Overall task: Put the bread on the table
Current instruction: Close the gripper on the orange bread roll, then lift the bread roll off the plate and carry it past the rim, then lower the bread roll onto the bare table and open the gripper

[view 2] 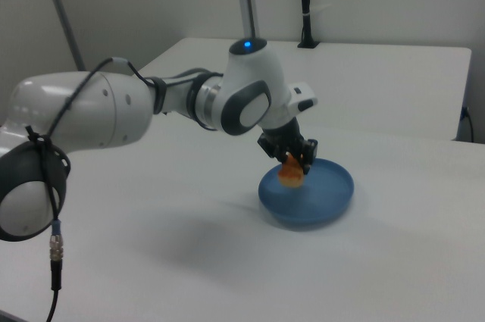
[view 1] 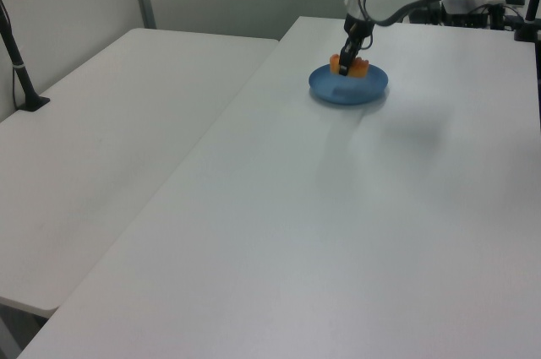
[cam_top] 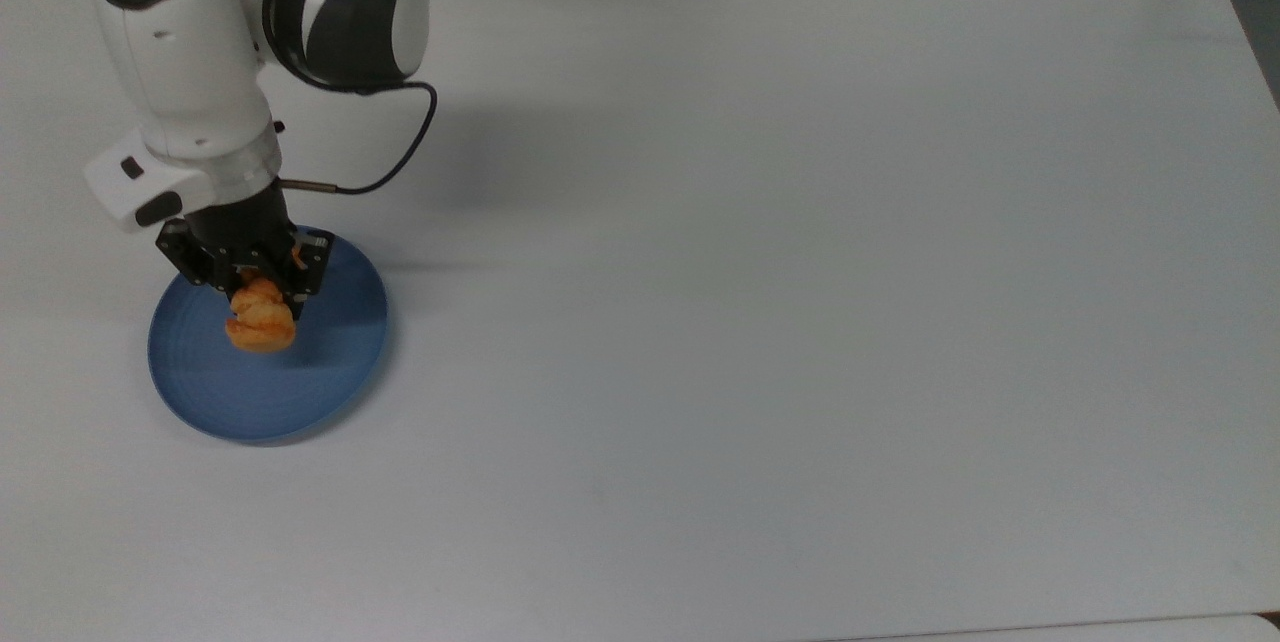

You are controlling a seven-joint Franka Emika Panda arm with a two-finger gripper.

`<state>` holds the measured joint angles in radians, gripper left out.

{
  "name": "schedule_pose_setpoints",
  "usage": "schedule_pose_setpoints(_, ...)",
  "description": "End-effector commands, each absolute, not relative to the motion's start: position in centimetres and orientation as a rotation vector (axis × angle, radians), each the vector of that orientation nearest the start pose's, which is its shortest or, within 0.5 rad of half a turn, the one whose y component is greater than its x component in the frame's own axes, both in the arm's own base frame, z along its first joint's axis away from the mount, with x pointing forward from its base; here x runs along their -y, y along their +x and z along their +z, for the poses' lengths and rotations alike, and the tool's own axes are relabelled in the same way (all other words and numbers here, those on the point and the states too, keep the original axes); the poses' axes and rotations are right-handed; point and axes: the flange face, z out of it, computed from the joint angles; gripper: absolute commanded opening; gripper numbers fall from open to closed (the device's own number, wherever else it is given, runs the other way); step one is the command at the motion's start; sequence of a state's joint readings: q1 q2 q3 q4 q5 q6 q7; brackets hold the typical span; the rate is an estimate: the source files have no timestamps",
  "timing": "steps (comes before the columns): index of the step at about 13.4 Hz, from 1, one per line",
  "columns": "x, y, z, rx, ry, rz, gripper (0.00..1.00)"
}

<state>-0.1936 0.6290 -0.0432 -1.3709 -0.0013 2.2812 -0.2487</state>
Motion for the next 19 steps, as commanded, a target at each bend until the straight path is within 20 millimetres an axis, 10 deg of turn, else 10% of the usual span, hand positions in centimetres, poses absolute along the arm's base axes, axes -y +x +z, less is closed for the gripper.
schedule_pose_setpoints(1, 16.7, 71.6, 41.7, 0.022, -3.197, -0.403, 0.47)
schedule_pose_setpoints(9, 18.4, 62.8, 43.2, -0.033, -3.206, -0.308, 0.48)
schedule_pose_setpoints(19, 22.5, 51.3, 33.0, 0.063, -3.237, -0.261, 0.48)
